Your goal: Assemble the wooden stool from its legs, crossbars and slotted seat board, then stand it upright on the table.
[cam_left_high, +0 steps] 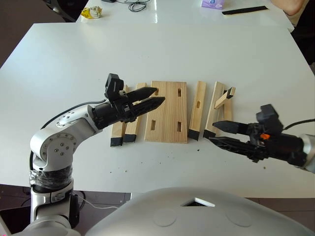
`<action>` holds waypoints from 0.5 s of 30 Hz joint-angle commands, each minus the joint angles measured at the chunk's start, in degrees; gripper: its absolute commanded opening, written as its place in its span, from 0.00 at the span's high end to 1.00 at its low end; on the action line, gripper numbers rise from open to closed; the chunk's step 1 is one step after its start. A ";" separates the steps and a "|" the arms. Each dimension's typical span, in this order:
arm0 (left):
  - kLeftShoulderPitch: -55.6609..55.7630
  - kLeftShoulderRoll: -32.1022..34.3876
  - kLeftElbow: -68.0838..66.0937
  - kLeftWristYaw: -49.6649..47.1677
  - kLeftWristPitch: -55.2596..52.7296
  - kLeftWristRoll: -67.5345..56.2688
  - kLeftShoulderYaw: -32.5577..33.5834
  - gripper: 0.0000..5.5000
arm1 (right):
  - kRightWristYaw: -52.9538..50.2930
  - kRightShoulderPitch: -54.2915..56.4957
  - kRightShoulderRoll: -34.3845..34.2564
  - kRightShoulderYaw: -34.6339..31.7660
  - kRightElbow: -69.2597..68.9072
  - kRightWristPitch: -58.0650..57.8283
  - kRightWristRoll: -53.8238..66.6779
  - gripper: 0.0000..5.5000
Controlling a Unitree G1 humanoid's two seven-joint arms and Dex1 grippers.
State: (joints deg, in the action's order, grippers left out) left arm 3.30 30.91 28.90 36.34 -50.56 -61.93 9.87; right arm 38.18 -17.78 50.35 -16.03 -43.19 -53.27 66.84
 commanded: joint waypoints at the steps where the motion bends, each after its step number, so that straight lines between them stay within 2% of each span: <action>1: 0.22 -0.02 0.42 -0.60 0.43 0.29 -0.59 0.43 | -2.05 2.44 -3.39 12.36 4.57 7.86 -17.15 0.46; 3: 0.75 0.18 0.00 -0.36 0.40 0.28 -0.82 0.43 | -2.81 2.92 -5.25 16.31 7.37 11.99 -23.97 0.46; 7: 1.21 0.66 -0.54 0.14 0.28 0.25 -1.06 0.43 | -3.35 2.91 -9.05 19.95 12.38 17.85 -31.85 0.46; 15: 0.94 0.72 -0.21 -0.07 0.16 -0.04 -1.13 0.43 | -0.84 1.69 -10.27 22.75 17.07 21.63 -38.70 0.46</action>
State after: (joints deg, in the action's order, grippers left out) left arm 3.89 31.05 28.42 36.36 -50.39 -61.92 8.95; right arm 36.53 -15.80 39.91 6.04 -27.18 -32.45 29.94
